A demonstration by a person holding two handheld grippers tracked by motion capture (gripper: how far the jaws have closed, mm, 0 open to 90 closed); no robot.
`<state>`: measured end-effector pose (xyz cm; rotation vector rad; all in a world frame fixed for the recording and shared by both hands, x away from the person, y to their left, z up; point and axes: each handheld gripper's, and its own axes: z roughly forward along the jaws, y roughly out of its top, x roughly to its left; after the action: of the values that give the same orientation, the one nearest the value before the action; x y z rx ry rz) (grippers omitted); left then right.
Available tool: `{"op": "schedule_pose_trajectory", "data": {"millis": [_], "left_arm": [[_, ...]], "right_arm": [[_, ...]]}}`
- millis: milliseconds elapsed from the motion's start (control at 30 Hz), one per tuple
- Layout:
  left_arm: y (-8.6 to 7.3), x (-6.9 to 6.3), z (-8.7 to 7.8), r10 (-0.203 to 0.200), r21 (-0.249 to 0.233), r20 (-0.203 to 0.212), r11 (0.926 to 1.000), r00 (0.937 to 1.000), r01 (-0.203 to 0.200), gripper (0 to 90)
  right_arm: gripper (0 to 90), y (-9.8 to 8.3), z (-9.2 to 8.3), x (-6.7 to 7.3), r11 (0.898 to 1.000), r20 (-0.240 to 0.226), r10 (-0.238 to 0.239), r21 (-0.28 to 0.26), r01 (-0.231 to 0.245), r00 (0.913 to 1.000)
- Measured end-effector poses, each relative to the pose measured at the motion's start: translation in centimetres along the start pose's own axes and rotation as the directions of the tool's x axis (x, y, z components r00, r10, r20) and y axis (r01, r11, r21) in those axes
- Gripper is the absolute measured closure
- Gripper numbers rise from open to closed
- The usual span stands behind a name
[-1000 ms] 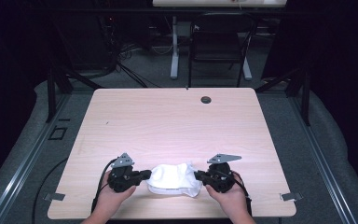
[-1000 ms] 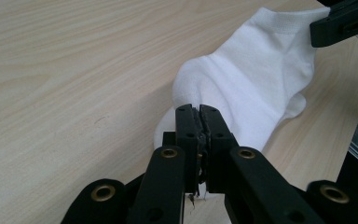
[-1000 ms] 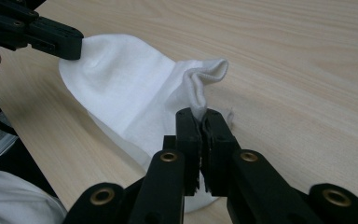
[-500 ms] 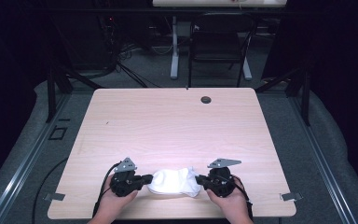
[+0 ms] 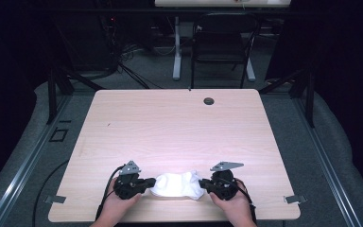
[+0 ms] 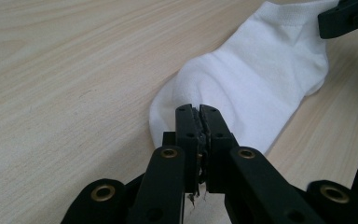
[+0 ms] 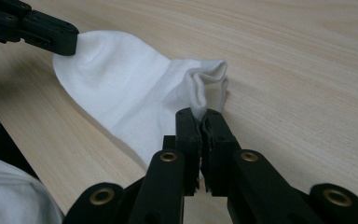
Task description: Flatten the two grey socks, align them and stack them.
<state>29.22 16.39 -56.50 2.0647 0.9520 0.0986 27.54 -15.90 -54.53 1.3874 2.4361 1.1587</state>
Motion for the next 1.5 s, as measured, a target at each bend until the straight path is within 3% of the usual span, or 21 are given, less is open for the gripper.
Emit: {"op": "schedule_pose_trajectory", "data": {"millis": [600, 733, 900, 967, 1133, 1300, 1367, 1500], "left_arm": [[-0.5, 0.3, 0.7, -0.004, 0.028, -0.01, 0.9996, 0.9999, 0.004, 87.3], [-0.5, 0.4, 0.5, -0.014, 0.015, -0.004, 0.9998, 0.9999, 0.014, 84.3], [0.1, 0.3, -0.6, -0.019, -0.047, -0.004, 0.9987, 0.9998, 0.019, 74.7], [0.3, 0.3, -0.9, -0.015, -0.062, -0.003, 0.998, 0.9999, 0.015, 73.8], [0.3, -0.2, -0.7, 0.005, -0.057, 0.02, 0.9983, 0.9998, -0.004, 73.6], [0.2, -0.7, -0.1, 0.029, -0.027, 0.031, 0.9992, 0.9991, -0.028, 73.5], [0.2, -0.9, 0.0, 0.039, -0.028, 0.025, 0.9989, 0.9989, -0.038, 73.5], [0.3, -0.9, -0.1, 0.042, -0.033, 0.024, 0.9986, 0.9988, -0.041, 73.5]], "right_arm": [[84.6, -0.5, 1.2, -0.6, 0.999, 0.013, 0.007, 0.048, -0.008, 0.9999], [74.2, -0.6, 1.3, -0.8, 0.999, 0.018, 0.012, 0.04, -0.013, 0.9998], [66.8, -0.3, 0.1, -0.6, 0.998, 0.068, -0.025, -0.049, 0.029, 0.9974], [67.7, -0.2, -0.3, -0.3, 0.996, 0.045, -0.033, -0.083, 0.037, 0.9984], [70.4, -0.1, 0.2, 0.5, 0.995, -0.005, -0.079, -0.059, 0.079, 0.9969], [70.9, -0.1, 1.1, 1.0, 0.994, -0.015, -0.11, -0.017, 0.11, 0.9938], [70.8, -0.1, 1.1, 1.2, 0.993, -0.011, -0.12, -0.017, 0.119, 0.9928], [70.5, 0.0, 0.8, 1.5, 0.989, 0.011, -0.129, -0.066, 0.129, 0.9916]]}}
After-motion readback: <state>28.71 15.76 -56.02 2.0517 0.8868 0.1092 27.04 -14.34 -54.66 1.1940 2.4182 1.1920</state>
